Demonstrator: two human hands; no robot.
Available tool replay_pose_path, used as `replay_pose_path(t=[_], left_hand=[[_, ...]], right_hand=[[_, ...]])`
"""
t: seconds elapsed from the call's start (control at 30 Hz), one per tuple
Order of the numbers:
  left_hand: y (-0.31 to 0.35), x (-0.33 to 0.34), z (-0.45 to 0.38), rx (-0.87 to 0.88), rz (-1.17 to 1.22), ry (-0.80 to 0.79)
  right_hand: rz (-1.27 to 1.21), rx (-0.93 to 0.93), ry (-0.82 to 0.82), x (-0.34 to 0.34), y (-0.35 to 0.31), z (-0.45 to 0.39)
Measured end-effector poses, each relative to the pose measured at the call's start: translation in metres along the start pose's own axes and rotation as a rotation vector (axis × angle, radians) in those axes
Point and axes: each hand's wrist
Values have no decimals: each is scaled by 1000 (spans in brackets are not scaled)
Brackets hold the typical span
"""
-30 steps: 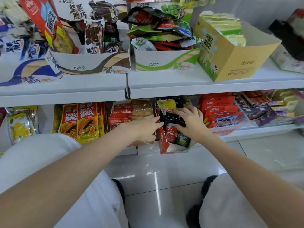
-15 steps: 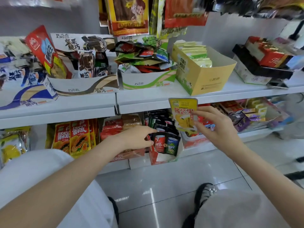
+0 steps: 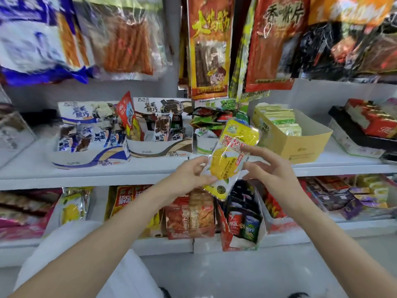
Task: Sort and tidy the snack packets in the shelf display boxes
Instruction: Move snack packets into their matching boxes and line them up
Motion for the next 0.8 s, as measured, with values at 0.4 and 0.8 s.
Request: replay_pose_path(t=[0.4, 0.8], left_hand=[[-42, -111, 52, 81, -511, 236], [-129, -132, 109, -325, -791, 164]], right_hand=[[96, 35, -331, 96, -2, -53], [225, 269, -632, 142, 39, -18]])
Point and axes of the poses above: each hand's wrist, its own z-axis away from the middle knuckle, its own x-axis out of the palm, y = z × x, and after that the axes turned 8 degrees about -z, right-handed
